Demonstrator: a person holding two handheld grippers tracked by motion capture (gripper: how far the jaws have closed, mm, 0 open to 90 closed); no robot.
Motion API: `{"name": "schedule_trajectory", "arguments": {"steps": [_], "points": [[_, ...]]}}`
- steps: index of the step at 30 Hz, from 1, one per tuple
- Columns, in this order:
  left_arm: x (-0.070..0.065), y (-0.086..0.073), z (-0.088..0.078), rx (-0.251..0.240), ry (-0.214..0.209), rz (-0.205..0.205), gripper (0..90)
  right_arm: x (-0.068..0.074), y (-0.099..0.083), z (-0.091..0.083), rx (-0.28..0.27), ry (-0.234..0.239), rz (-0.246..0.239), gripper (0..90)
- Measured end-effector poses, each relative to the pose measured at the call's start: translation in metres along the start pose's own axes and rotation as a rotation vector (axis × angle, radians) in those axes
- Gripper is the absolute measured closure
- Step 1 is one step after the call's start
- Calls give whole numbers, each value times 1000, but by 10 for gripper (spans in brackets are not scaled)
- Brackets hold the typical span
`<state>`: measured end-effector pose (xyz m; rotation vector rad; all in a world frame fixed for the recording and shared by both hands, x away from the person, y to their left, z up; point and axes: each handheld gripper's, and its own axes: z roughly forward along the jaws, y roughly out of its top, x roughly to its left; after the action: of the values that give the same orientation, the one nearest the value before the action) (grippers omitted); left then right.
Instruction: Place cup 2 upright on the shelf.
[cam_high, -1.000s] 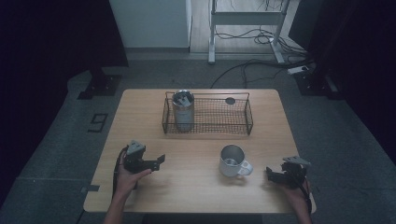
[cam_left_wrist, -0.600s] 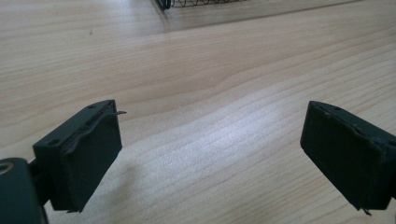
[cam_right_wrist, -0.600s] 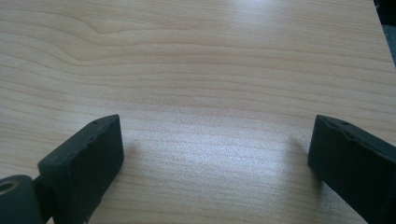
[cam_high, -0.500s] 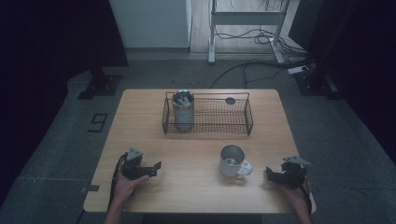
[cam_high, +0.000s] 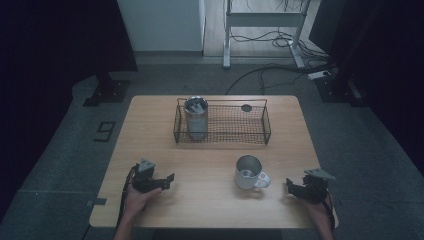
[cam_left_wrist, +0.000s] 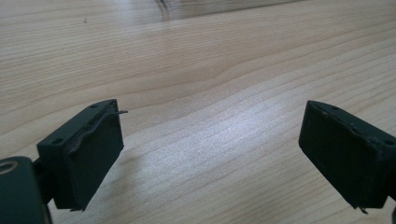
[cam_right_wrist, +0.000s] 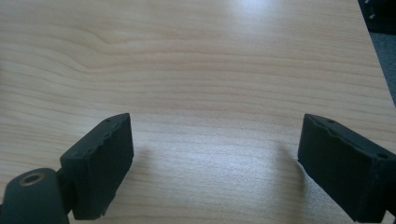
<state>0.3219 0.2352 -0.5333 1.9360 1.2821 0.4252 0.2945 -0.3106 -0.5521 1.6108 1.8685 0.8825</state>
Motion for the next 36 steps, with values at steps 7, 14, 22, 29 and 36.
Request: {"name": "schedule_trajectory", "arguments": {"steps": [7, 14, 22, 29, 36], "points": [[-1, 0, -1, -9, 3, 4, 66, 7, 13, -19, -80, 53, 33, 105], [-7, 2, -6, -50, -12, 7, 82, 24, 24, -29, -118, 86, 16, 103], [-9, 3, -6, -48, -19, 8, 82, 44, 43, -46, -186, 139, 1, 102], [-9, 3, -6, -49, -20, 3, 82, 63, 50, -46, -187, 184, -36, 96], [-10, 3, -4, -39, -32, 4, 82, 73, 52, -41, -190, 229, -43, 91]]}}
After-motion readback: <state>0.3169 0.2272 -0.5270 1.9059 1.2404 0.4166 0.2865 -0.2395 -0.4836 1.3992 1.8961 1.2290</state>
